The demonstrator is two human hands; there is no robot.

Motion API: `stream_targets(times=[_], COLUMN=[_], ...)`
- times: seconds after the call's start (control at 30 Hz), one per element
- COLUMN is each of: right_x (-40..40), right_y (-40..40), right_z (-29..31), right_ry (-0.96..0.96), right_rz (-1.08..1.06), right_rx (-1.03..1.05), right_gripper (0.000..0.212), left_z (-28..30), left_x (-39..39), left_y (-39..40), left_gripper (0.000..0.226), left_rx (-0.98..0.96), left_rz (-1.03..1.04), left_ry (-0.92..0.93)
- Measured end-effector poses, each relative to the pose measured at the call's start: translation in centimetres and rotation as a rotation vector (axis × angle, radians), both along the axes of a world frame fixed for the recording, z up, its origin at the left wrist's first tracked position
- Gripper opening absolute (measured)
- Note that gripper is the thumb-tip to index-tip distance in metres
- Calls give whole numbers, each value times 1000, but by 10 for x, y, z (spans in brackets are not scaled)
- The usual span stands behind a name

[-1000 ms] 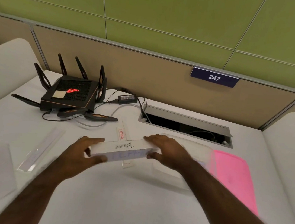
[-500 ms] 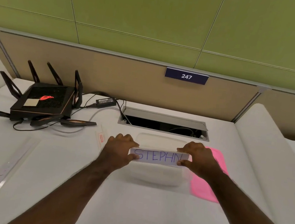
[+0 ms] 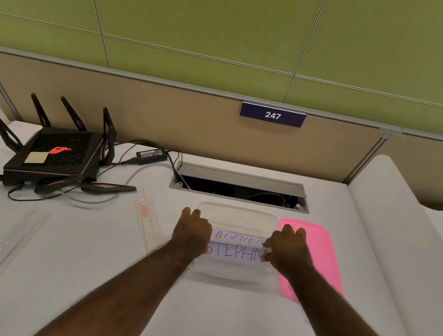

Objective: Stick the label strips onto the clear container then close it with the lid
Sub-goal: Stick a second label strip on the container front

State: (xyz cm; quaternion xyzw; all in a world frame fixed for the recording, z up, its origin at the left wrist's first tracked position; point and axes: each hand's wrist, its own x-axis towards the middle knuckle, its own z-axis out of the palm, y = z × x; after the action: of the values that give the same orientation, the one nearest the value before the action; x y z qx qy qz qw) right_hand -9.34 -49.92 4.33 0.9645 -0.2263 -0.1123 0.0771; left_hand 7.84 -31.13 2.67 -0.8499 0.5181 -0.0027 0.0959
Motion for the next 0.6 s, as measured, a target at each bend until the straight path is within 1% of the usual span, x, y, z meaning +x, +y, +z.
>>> stream_targets(times=[0.1,0.2,0.4,0.5,0.6], right_x=[7,17,28,29,35], right_y=[2,5,8,9,10], right_z=[-7,-7,-9,-13,-10], right_ry=[71,126,207,205,93], right_rz=[42,27,28,60,63], right_rx=[-81,-112,-135,-148,-85], right_gripper=[40,37,32,39,51], left_z=[2,4,-5,-9,-2], left_x=[-5,-10,-13,-12,-8], left_y=[-9,-16,-22,-20,-13], left_gripper=[36,27,25,26,29], left_rx=[44,95,135,61,-134], left_rz=[45,52,51,37,45], left_ry=[4,0,29,44,55])
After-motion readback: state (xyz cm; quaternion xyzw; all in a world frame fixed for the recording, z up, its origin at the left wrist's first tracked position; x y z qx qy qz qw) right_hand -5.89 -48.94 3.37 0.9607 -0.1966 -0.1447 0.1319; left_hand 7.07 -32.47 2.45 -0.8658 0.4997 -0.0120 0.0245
